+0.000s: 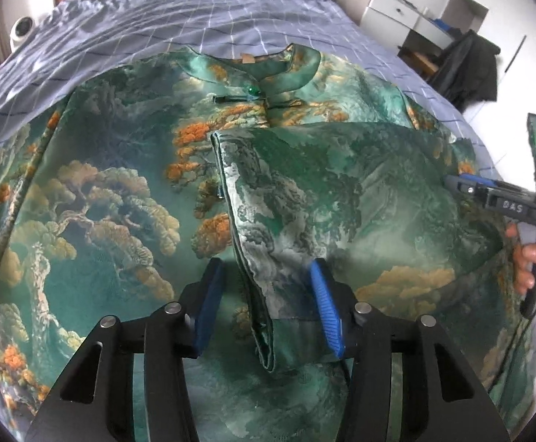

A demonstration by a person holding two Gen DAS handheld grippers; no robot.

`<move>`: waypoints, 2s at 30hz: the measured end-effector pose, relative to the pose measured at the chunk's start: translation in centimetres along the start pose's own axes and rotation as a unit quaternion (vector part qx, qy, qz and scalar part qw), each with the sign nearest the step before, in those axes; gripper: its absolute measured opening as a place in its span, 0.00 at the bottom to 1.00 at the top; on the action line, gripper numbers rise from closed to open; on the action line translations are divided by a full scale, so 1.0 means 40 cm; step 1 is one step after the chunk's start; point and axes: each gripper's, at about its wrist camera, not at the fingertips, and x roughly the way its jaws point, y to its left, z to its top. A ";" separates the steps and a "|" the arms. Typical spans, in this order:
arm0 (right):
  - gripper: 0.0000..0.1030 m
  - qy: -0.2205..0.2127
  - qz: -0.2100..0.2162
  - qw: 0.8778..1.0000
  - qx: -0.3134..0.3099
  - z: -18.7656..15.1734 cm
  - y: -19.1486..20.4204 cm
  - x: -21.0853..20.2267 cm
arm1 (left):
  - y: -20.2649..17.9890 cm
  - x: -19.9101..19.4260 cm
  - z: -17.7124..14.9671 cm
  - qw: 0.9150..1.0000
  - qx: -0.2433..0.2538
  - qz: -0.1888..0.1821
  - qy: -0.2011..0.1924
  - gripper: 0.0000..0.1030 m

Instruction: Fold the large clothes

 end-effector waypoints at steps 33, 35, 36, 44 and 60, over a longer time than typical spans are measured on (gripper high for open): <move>0.79 -0.078 -0.048 0.996 -0.019 -0.323 0.115 -0.380 | -0.021 -0.300 -0.276 0.991 0.047 0.114 -0.052 0.98; 0.79 -0.104 -0.061 0.992 -0.023 -0.367 0.153 -0.437 | -0.008 -0.333 -0.311 0.990 0.035 0.122 -0.058 0.99; 0.79 -0.117 -0.072 0.990 -0.028 -0.393 0.174 -0.464 | -0.001 -0.349 -0.325 0.990 0.031 0.120 -0.063 0.99; 0.79 -0.148 -0.055 0.985 -0.065 -0.548 0.346 -0.566 | 0.039 -0.454 -0.383 0.990 0.009 0.088 -0.111 1.00; 0.79 -0.149 -0.023 0.984 -0.096 -0.628 0.467 -0.601 | 0.199 -0.471 -0.466 0.983 -0.090 0.142 -0.079 1.00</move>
